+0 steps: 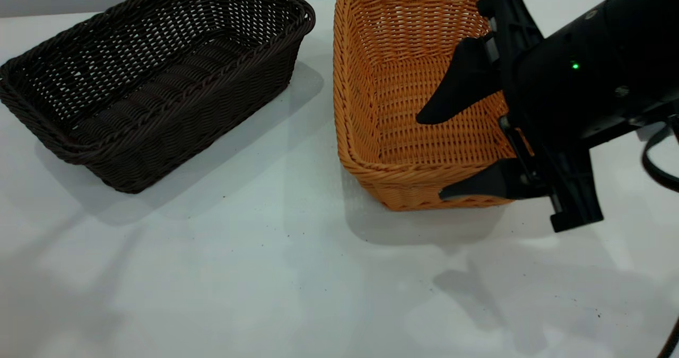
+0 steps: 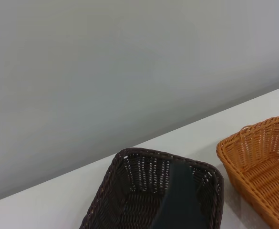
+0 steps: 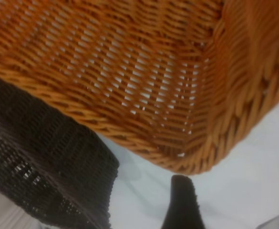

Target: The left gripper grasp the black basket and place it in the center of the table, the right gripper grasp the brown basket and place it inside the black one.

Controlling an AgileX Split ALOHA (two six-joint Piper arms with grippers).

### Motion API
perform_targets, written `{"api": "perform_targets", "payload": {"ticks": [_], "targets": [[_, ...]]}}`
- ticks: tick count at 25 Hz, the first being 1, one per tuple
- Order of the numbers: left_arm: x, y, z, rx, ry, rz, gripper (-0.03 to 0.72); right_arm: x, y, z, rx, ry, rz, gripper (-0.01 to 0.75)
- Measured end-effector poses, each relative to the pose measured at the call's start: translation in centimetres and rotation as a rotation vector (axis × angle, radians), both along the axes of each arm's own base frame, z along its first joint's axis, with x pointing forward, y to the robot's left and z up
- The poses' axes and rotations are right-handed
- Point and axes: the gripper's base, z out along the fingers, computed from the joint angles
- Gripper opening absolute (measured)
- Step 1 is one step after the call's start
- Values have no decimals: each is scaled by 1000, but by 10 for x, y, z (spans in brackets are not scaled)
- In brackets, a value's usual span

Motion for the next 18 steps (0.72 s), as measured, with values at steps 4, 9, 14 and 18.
{"api": "perform_targets", "payload": {"ticks": [4,9,14,18], "targets": [[0,0,0,1,0,0,495,8,0,-5,-34,-2,-28,490],[0,0,0,1,0,0,495,15,5,-7,-23,11,-42,490],[0,0,0,1,1,0,494,17,3,-10,-40,27,-83,490],[0,0,0,1,1,0,494,17,3,-13,-56,43,-131,490]]}}
